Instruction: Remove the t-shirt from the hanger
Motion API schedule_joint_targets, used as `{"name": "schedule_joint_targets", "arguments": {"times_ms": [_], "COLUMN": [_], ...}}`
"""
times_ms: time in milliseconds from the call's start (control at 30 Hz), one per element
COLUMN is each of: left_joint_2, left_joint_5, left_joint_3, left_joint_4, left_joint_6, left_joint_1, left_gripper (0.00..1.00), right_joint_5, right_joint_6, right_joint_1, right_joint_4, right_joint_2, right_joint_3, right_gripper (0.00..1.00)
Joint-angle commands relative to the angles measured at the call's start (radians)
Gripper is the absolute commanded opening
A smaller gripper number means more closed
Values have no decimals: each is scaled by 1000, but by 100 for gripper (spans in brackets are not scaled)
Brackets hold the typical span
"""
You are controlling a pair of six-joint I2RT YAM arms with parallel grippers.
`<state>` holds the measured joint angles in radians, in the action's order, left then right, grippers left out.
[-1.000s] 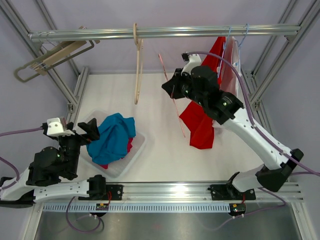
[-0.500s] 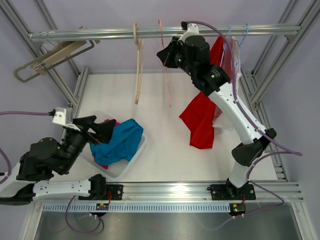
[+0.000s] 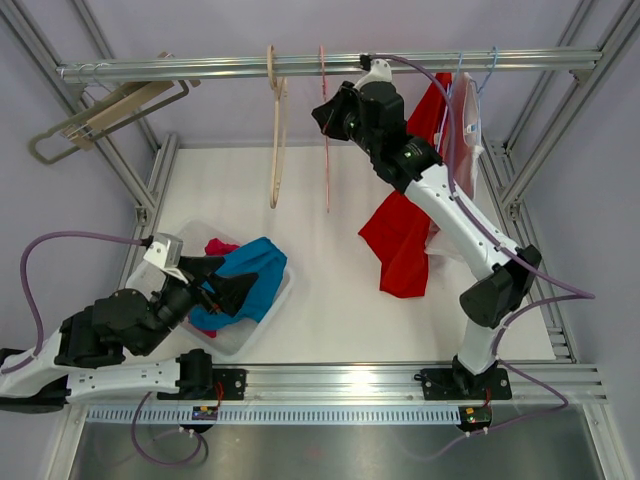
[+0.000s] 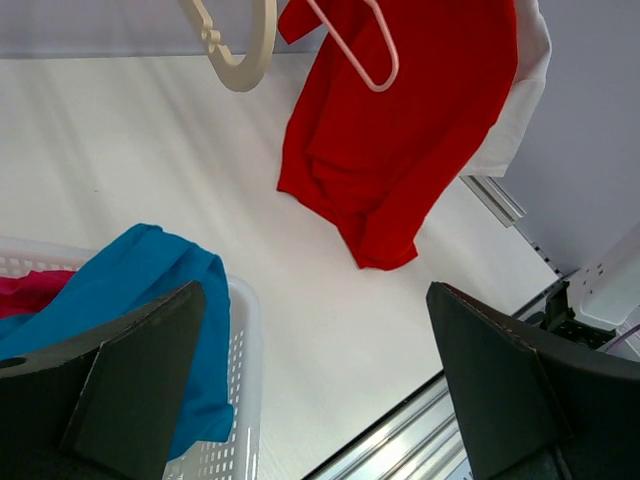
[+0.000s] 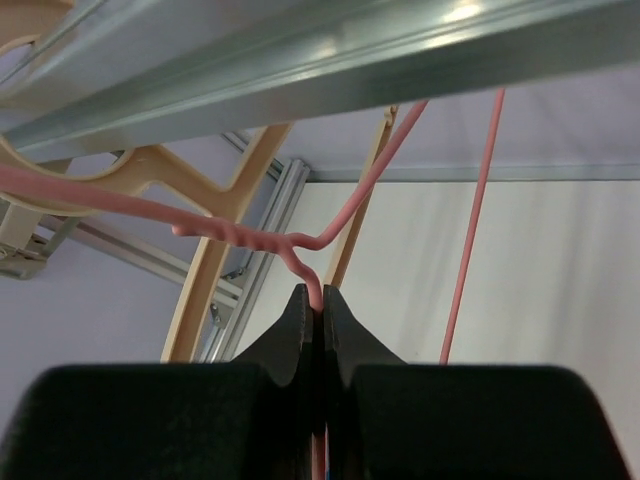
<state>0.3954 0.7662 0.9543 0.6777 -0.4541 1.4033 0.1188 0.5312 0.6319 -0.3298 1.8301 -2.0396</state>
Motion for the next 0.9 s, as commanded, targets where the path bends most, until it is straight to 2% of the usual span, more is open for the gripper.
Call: {"name": "schedule_joint_targets", "arguments": {"times_ms": [0,33,67,167,233,400,467,500,567,633,700,767,800,833,867], "left_joint_2": [-10,-7,0,19,23,31,37,40,54,71,82,94,98,103,111], "left_joint_5": [-36,-41,-44,-54,-64,-70,-84,-88,-105,-119,-126,-134,-137,-143,-146], "left_joint_3": [-17,-20,-20,-22,-20,-20,-19,-19,-17,-14,-15,-15,-17,-20,-22], "left_joint_4": [-67,-69,-69,-82,-90,-110,-119,-121,-125,-135,-136,-141,-144,-151,-156], "left_joint_6": [-5,-3,0,6,15,25,23,23,23,28,32,32,34,35,37], "left_joint_1": [3,3,3,3,3,3,3,3,3,5,3,3,3,3,3], "left_gripper": [99,99,99,99,99,99,99,99,99,99,99,99,99,99,99], "right_joint_5": [32,22,12,25,31,76,141,178,247,284,396,430,412,394,366], "right_joint_6": [32,20,15,-31,-68,-125,-157,-171,-194,-206,-229,-250,-241,-241,-243], "right_joint_1": [-3,-3,-3,-3,-5,-5,-6,-18,-56,-115,-129,-172,-198,-239,-254], "right_joint_4": [-9,-8,-12,-35,-81,-129,-153,-169,-209,-262,-288,-314,-352,-363,-370], "right_joint_2": [-69,-87,-129,-217,-256,-403,-471,-491,-531,-540,-543,-529,-519,-509,-488], "right_joint_3": [106,120,134,182,197,266,291,306,318,311,294,285,263,254,246], "right_gripper": [11,25,47,61,65,64,60,48,39,19,19,21,24,36,41]}}
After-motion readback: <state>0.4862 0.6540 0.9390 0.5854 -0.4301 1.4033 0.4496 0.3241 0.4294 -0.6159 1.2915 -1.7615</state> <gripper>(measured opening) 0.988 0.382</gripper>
